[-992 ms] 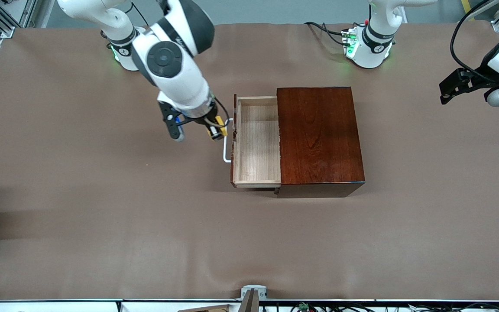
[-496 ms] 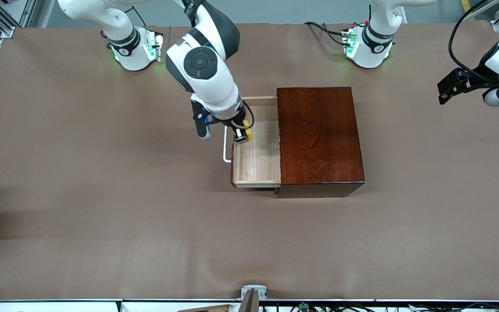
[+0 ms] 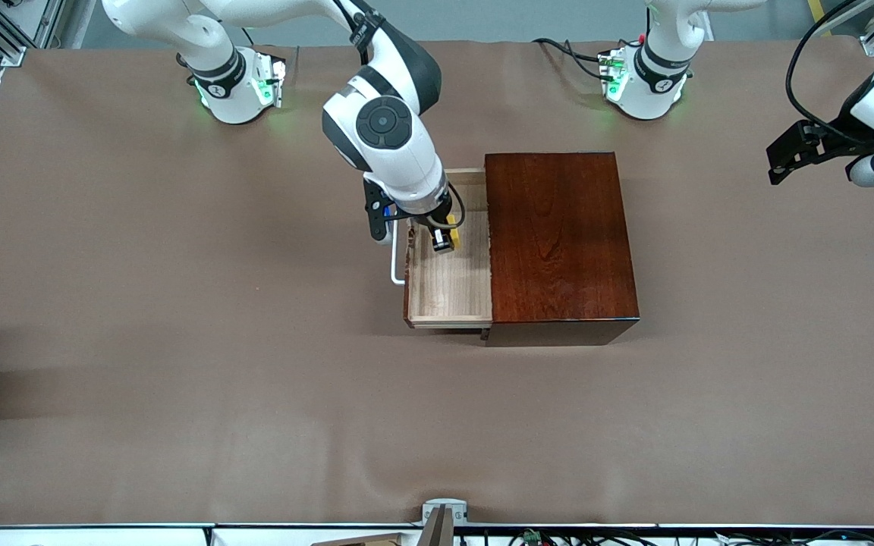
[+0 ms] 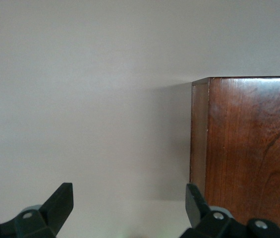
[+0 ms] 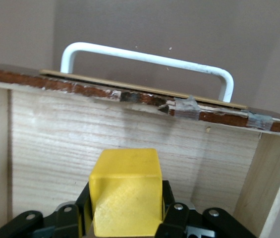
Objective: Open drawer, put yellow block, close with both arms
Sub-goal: 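Lift the yellow block and carry it over the open drawer with the right gripper, then release the block into the drawer while the left gripper approaches the box, then withdraw the right gripper while the left gripper moves to the drawer handle, then push the drawer into the wooden box with the left gripper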
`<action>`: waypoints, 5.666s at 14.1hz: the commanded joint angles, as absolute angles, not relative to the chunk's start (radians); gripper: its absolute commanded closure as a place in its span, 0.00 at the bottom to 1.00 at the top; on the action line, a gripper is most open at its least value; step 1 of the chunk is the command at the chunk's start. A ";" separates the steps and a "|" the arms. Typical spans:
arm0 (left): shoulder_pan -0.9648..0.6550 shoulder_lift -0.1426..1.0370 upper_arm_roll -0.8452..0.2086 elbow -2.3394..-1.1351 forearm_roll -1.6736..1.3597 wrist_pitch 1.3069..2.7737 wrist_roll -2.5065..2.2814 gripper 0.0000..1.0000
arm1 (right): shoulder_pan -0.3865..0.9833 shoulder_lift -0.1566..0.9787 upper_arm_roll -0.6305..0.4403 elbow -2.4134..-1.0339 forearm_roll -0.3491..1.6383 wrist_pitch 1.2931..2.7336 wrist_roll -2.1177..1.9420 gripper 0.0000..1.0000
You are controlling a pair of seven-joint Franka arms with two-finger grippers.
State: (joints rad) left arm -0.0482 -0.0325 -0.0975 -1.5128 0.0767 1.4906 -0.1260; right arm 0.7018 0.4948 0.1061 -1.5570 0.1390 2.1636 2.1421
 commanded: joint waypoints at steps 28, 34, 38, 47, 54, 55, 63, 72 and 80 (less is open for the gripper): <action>-0.313 0.320 -0.316 -1.368 0.095 1.678 -0.802 0.00 | 0.482 0.479 0.087 -1.312 0.146 1.884 2.031 0.00; -0.443 0.412 -0.304 -1.329 0.109 1.804 -1.053 0.00 | 0.338 0.477 0.087 -1.194 0.146 1.663 1.680 0.00; -0.578 0.540 -0.275 -1.239 0.149 1.877 -1.291 0.00 | 0.261 0.463 0.086 -1.172 0.144 1.591 1.470 0.00; -0.945 0.747 -0.017 -1.160 0.147 2.087 -1.572 0.00 | 0.074 0.394 0.087 -1.131 0.144 1.379 0.919 0.00; -1.029 0.868 0.027 -1.069 0.149 2.152 -1.784 0.00 | 0.008 0.357 0.086 -1.132 0.133 1.298 0.582 0.00; -1.048 0.883 0.044 -1.069 0.147 2.170 -1.824 0.00 | 0.005 0.351 0.086 -1.132 0.132 1.296 0.551 0.00; -1.085 0.923 0.100 -1.075 0.147 2.151 -1.993 0.00 | -0.003 0.266 0.084 -1.137 0.022 1.266 0.188 0.00; -1.043 0.862 0.120 -1.080 0.097 1.850 -1.994 0.00 | -0.052 0.074 0.084 -1.319 0.015 1.249 0.085 0.00; -1.019 0.850 0.135 -1.083 0.097 1.626 -1.996 0.00 | -0.090 -0.028 0.081 -1.509 0.011 1.385 -0.099 0.00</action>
State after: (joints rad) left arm -1.0128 0.8956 0.1172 -1.0504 0.0887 1.7455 -2.0054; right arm -0.0440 0.0129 0.0708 -1.4528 0.0160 1.3575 -0.0175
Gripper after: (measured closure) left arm 0.000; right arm 0.000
